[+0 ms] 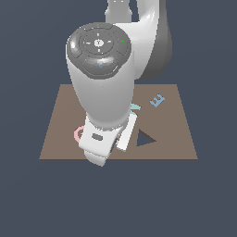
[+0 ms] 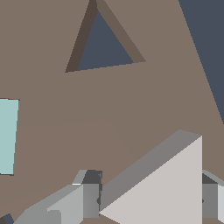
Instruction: Insert a designated object into the corresponding slot on a board.
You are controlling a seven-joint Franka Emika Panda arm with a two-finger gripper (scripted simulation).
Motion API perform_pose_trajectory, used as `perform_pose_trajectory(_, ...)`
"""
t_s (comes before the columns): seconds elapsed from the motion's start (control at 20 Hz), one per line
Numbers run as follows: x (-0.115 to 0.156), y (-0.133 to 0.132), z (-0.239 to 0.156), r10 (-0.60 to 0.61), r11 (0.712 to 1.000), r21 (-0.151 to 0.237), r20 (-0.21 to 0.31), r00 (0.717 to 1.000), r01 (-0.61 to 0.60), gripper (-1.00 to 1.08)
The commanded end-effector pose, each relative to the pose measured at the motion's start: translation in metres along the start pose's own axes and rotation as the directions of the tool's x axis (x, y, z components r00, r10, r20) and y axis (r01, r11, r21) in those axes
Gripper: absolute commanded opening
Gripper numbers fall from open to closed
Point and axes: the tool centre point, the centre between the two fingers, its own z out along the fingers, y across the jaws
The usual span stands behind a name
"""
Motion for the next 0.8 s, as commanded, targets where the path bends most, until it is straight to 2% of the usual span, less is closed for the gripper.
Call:
perform_pose_trajectory(0.0,0.019,-0.001,-0.001,-0.109,0.994,0.000,0.000,0.994,0.109,-1.00)
perform_pose_trajectory(0.15,0.040,-0.005,-0.001,-0.227,0.974,0.000,0.000,0.974,0.227,-1.00)
perform_pose_trajectory(0.4,0.068,-0.015,-0.002,-0.387,0.922,0.000,-0.001,0.922,0.387,-1.00)
perform_pose_trajectory(0.75,0.091,-0.029,-0.003,-0.523,0.852,0.001,-0.001,0.852,0.523,-1.00)
